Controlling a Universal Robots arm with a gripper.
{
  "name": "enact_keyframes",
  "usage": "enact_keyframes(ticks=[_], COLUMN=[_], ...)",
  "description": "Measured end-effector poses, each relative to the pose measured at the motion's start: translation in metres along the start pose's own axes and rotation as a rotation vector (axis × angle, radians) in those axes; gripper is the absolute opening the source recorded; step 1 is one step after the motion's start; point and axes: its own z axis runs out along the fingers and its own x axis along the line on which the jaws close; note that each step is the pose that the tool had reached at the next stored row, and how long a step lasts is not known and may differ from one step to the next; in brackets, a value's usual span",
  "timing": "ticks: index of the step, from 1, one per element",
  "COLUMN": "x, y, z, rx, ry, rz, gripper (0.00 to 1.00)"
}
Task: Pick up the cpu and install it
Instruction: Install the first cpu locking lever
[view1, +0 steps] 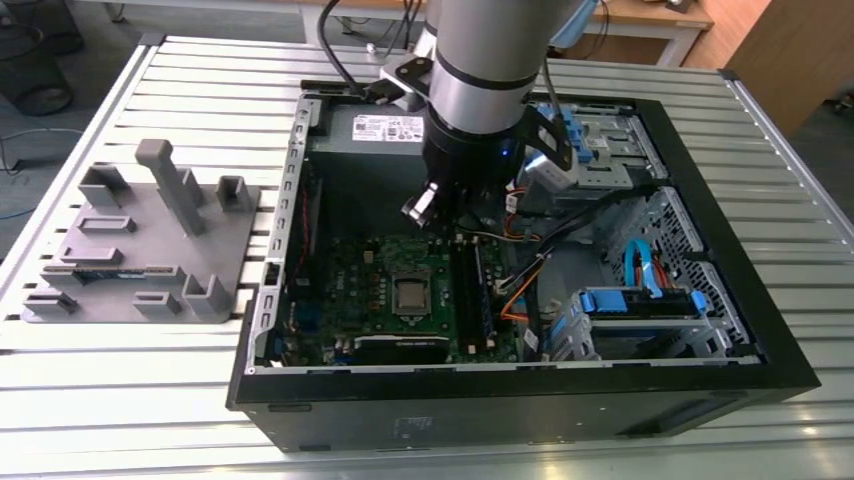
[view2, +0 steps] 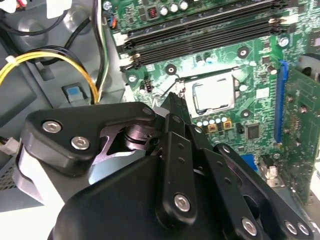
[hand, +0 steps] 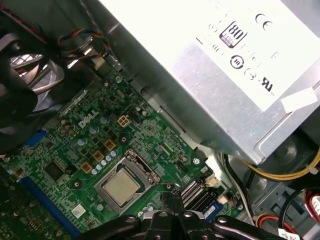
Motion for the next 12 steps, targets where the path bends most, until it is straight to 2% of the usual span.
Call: enact_keyframes(ticks=[12], x=[-0.0120], y=[0.0118], z=[0.0007], rx=[0.0000], ry=[-0.0001], rz=[0.000], gripper=[0.11])
